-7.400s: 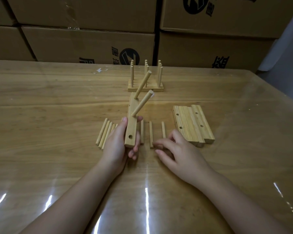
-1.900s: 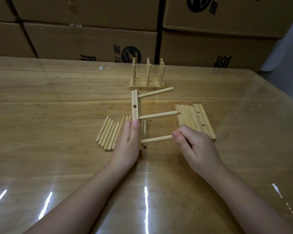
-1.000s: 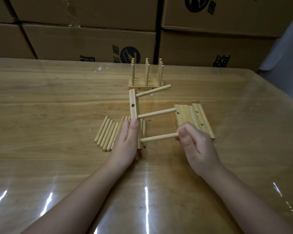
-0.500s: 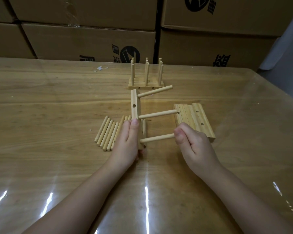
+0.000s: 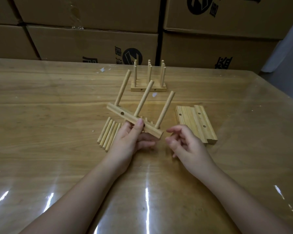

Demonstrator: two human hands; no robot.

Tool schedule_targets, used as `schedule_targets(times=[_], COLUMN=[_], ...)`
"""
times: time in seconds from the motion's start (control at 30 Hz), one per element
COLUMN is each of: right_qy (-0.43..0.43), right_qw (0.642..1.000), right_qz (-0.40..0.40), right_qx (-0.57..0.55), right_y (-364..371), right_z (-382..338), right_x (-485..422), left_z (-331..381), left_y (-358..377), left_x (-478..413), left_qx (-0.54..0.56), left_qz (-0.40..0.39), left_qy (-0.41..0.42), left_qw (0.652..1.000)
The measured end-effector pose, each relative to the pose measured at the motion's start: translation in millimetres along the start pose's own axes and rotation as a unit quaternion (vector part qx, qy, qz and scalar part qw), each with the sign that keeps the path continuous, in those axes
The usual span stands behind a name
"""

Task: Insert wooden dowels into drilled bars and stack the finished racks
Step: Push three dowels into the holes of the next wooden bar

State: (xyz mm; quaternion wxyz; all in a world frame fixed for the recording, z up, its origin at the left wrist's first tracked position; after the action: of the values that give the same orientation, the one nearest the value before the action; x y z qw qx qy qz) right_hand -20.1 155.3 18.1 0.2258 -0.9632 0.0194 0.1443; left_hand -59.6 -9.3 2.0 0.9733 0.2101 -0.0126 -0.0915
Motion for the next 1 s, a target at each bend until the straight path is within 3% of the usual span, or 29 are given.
schedule_targets(times=[0.33,0.67,1.0], right_qy=[0.029,0.055,0.013], right_qw=[0.997,0.988,0.997], right_qz=[0.051,0.081,0.075], right_qx=[-0.048,-0.123,0.004], right_y=[-5.7,-4.3,-9.0], right_z=[2.3,7.2,5.6], right_x=[-4.1,-4.3,0.2], left_z=[-0.7,-0.6,-0.1], left_y=[1.3,6.1,8.1], left_x=[0.1,2.7,4.4], left_qx=[0.041,0.036,0.022], left_qz=[-0.053,-0.057,-0.068], left_qy=[-0.031,-0.061,-0.075], left_qw=[0.997,0.996,0.995])
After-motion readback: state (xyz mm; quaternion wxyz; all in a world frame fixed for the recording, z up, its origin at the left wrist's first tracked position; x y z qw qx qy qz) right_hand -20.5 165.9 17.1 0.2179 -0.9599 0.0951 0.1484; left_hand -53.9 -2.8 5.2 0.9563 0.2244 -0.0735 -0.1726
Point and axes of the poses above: each hand's wrist, its own x-axis away from the middle knuckle, its own y-axis out of the palm, z = x × y, the point moved 3 cm from there along -x, towards the middle knuckle, and after that the axes turned 5 degrees about z, right-handed, at the moved point
